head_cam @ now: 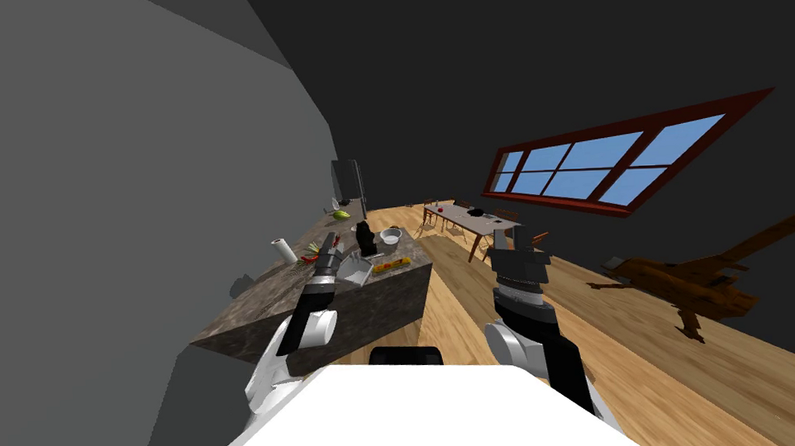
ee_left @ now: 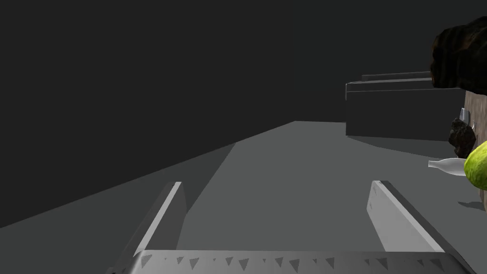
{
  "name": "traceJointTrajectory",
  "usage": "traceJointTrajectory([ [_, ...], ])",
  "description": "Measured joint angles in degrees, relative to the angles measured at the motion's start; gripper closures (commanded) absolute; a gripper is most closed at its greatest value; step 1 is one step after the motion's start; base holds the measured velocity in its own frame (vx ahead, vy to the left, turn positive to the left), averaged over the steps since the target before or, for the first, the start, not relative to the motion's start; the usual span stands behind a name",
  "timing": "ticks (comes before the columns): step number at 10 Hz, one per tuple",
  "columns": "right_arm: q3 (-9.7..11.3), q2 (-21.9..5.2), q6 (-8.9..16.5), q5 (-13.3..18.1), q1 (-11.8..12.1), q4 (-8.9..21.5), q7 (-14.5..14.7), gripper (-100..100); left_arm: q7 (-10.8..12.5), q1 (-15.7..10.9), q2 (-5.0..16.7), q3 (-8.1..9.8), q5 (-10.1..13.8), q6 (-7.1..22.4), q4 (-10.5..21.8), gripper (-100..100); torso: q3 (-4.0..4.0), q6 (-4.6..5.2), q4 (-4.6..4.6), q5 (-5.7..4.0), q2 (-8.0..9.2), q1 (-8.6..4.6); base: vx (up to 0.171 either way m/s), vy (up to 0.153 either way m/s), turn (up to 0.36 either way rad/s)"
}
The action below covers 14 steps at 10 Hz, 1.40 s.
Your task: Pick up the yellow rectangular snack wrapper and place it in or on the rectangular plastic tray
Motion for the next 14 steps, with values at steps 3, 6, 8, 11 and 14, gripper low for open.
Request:
traceJointTrajectory([
  [3,0.0,0.0,0.0,0.0,0.0,0.0,0.0,0,1.3,-4.0,1.7,-0.35,2.0,4.7,2.4,-100,0.01,0.00,0.00,-0.02,0.02,-0.09,-0.009,-0.055,0.017],
  [6,0.0,0.0,0.0,0.0,0.0,0.0,0.0,0,2.3,-7.3,2.5,-0.68,3.4,9.3,4.1,-100,0.01,0.00,0.00,-0.02,0.01,-0.06,-0.006,-0.042,0.015],
  [8,0.0,0.0,0.0,0.0,0.0,0.0,0.0,0,2.6,-9.7,2.7,-0.85,4.1,12.0,5.7,-100,-0.01,0.00,0.00,0.00,-0.01,-0.01,-0.004,-0.043,0.022],
  [11,0.0,0.0,0.0,0.0,0.0,0.0,0.0,0,3.8,-13.0,3.5,-1.15,5.7,16.8,7.4,-100,0.02,0.00,0.01,-0.02,0.03,-0.08,-0.016,-0.058,0.027],
  [14,0.0,0.0,0.0,0.0,0.0,0.0,0.0,0,4.7,-16.1,4.0,-1.42,7.1,21.5,9.0,-100,0.00,-0.01,0.00,0.00,0.00,0.02,-0.003,-0.039,0.016],
])
